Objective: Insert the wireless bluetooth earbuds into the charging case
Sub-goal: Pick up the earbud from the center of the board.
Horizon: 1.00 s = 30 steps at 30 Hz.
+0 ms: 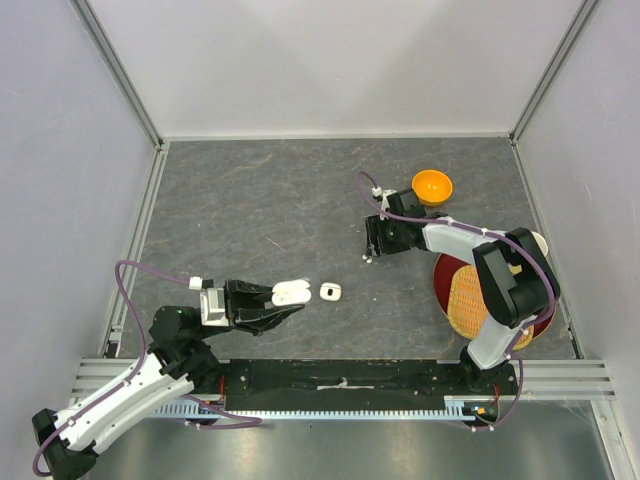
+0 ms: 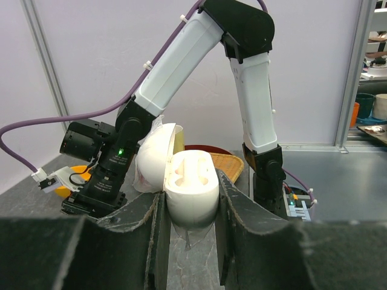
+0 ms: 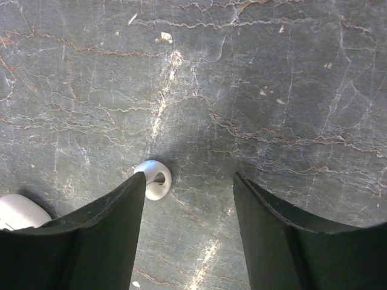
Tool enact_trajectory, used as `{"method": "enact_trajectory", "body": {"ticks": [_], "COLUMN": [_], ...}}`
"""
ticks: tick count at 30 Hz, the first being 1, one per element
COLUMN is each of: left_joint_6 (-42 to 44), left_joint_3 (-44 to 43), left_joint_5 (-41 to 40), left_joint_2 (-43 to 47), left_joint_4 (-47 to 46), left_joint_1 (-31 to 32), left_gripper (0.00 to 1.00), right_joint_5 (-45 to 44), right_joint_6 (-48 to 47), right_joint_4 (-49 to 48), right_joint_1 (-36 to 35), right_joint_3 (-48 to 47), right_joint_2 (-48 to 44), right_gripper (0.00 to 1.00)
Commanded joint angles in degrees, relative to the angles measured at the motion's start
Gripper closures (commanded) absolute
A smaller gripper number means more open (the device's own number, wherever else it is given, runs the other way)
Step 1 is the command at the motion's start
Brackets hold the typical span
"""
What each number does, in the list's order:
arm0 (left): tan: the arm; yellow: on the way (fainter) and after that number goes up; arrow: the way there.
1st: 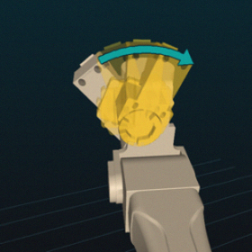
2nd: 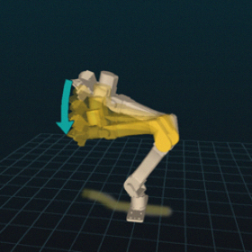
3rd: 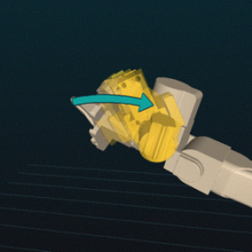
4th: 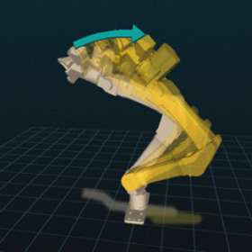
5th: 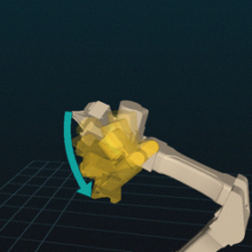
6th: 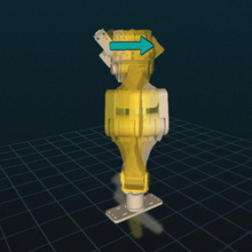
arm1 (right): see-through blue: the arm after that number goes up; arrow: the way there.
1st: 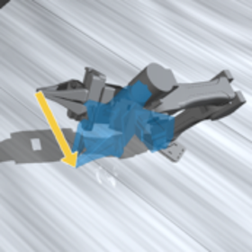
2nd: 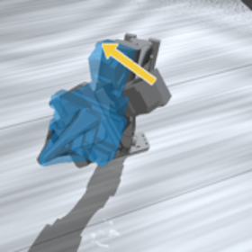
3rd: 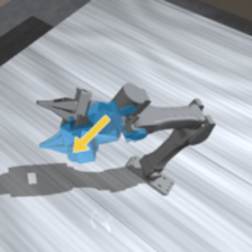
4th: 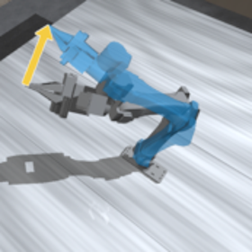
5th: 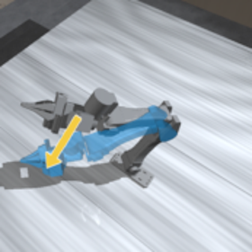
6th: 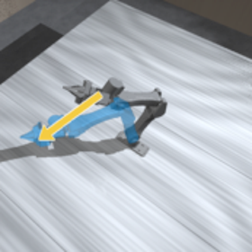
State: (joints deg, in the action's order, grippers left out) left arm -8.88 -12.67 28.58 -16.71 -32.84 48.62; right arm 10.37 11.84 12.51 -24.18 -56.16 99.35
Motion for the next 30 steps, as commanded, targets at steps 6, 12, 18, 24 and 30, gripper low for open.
{"method": "enact_trajectory", "body": {"ticks": [6, 12, 18, 24, 30], "left_joint_6": [0.54, 0.45, 0.27, 0.18, 0.10], "left_joint_3": [0.19, 0.27, 0.36, 0.54, 0.54], "left_joint_5": [-1.16, -1.16, -1.24, -1.60, -1.68], "left_joint_2": [0.19, 0.36, 0.45, 0.36, 0.45], "left_joint_4": [-1.00, -0.91, -0.91, -0.91, -0.82], "left_joint_1": [0.07, 0.16, 0.16, 0.07, 0.07], "left_gripper": [0.98, 0.98, 0.98, 0.98, 0.98], "right_joint_5": [-2.46, -1.85, -0.09, 1.41, 2.90], "right_joint_6": [-1.38, -1.03, -0.50, 0.03, 0.47], "right_joint_4": [1.11, 1.11, 0.41, -0.30, -1.00], "right_joint_1": [-1.13, -2.09, -2.36, -2.27, -2.27], "right_joint_3": [-0.53, -0.62, -0.26, -0.26, 0.35], "right_joint_2": [1.20, 1.28, 1.55, 1.81, 1.64], "right_gripper": [0.36, 0.37, 0.44, 0.51, 0.66]}}
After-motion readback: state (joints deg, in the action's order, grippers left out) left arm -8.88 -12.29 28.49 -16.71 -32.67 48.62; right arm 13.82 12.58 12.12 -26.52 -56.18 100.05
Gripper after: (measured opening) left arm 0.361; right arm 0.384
